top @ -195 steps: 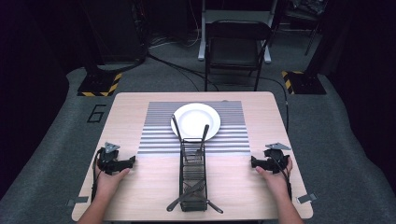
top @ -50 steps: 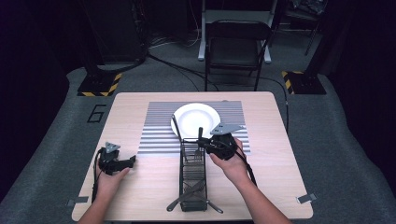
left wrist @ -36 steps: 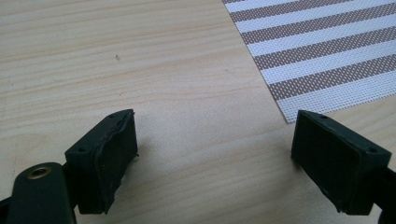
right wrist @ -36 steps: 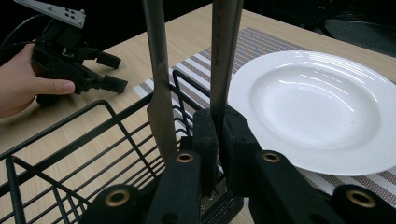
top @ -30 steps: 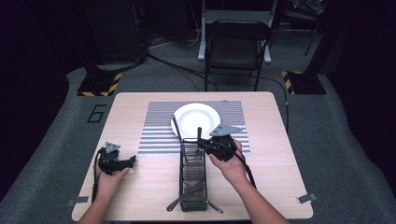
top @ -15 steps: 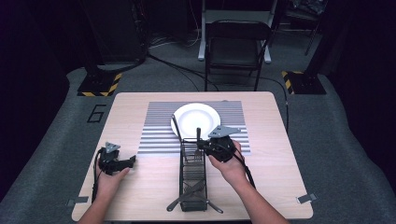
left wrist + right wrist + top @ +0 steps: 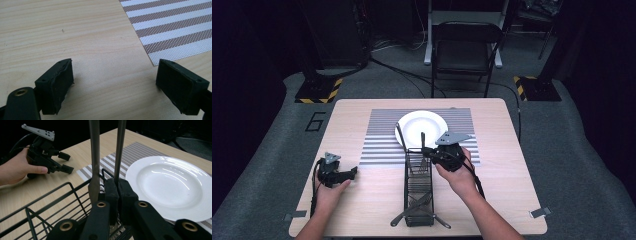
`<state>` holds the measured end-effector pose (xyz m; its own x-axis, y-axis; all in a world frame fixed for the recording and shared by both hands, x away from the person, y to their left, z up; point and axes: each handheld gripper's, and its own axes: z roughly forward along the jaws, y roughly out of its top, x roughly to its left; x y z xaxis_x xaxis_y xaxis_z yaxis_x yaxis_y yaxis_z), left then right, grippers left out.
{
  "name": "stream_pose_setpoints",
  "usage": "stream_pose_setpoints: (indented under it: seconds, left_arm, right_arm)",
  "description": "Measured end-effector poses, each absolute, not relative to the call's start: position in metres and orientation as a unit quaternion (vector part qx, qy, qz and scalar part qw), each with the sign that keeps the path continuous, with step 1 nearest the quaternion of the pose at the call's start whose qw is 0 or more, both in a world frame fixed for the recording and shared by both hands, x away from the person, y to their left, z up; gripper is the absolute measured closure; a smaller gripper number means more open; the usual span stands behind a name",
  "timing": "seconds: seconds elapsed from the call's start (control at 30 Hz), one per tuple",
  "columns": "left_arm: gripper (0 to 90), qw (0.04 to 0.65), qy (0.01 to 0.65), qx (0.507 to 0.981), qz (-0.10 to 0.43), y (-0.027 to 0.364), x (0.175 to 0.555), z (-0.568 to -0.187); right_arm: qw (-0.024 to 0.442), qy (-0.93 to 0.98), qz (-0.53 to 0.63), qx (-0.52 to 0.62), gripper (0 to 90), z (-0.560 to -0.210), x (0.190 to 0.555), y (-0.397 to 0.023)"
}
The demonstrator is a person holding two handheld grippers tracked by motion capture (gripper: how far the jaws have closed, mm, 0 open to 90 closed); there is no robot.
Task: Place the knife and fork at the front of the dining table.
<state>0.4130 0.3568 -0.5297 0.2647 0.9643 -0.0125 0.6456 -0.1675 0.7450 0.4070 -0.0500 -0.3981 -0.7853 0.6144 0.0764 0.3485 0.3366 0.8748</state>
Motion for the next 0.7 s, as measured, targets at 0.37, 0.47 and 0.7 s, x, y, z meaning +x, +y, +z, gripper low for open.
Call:
stream_pose_setpoints:
  seconds: [0.37,0.47,0.7]
  left_arm:
    - [14.0,0.328,0.556,0.725,0.243,0.357,0.413,-0.53]
    - [14.0,0.328,0.556,0.725,0.243,0.357,0.413,-0.53]
    - [14.0,0.328,0.556,0.725,0.243,0.357,0.413,-0.53]
  right_arm:
    - [0.133,0.803,0.5,0.296,87.6,-0.37,0.403,-0.05]
    - [0.136,0.803,0.5,0.296,87.6,-0.362,0.402,-0.05]
    - [0.125,0.795,0.511,0.301,87.6,-0.343,0.403,-0.057]
